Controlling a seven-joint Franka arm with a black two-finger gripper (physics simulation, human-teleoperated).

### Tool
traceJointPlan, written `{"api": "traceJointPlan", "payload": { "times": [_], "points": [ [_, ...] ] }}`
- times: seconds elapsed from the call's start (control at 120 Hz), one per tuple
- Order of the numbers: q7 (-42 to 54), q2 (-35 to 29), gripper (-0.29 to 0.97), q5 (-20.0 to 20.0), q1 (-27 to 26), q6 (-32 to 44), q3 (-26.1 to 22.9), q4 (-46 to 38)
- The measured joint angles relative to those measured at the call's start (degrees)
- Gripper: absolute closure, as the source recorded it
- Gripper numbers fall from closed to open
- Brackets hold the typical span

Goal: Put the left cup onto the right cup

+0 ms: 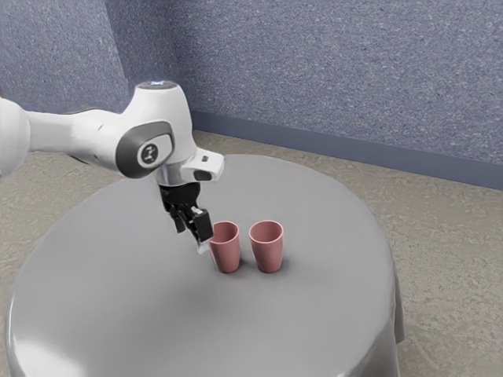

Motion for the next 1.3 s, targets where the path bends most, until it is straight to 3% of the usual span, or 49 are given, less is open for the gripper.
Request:
{"api": "traceJointPlan", "payload": {
  "times": [0.3,1.3],
  "points": [
    [4.4,3.0,0.02,-1.7,-2.3,2.0,-0.2,0.2],
    [11.5,9.2,0.02,-2.6,-1.2,7.1,-0.8,4.6]
  ]
}}
